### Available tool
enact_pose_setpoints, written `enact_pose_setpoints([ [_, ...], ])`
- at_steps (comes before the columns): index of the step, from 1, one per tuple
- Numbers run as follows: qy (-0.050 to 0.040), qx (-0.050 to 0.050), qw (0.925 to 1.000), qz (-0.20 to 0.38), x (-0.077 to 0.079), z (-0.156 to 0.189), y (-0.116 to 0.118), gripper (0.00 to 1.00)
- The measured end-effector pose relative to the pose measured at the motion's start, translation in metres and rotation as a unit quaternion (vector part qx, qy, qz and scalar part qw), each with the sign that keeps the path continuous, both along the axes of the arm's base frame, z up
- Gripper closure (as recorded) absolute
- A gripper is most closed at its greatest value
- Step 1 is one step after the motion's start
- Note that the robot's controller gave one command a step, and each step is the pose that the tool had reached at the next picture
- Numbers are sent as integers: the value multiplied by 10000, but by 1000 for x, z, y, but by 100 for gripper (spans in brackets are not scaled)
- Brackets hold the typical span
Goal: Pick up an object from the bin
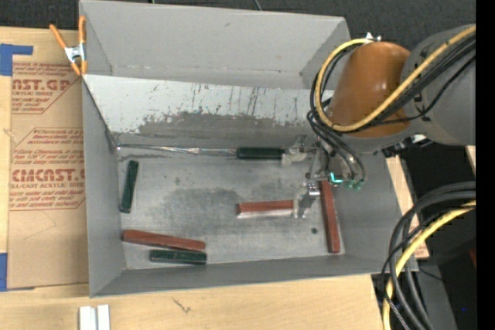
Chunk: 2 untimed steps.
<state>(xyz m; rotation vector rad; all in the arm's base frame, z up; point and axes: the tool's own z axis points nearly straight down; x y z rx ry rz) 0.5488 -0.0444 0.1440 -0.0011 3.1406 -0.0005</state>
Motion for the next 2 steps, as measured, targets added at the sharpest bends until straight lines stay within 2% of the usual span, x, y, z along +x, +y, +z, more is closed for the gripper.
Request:
enact_pose_setpoints([
  [1,-41,-1,9977,684,30,-68,11,100],
  [2,-41,-1,9976,685,30,-68,11,100],
])
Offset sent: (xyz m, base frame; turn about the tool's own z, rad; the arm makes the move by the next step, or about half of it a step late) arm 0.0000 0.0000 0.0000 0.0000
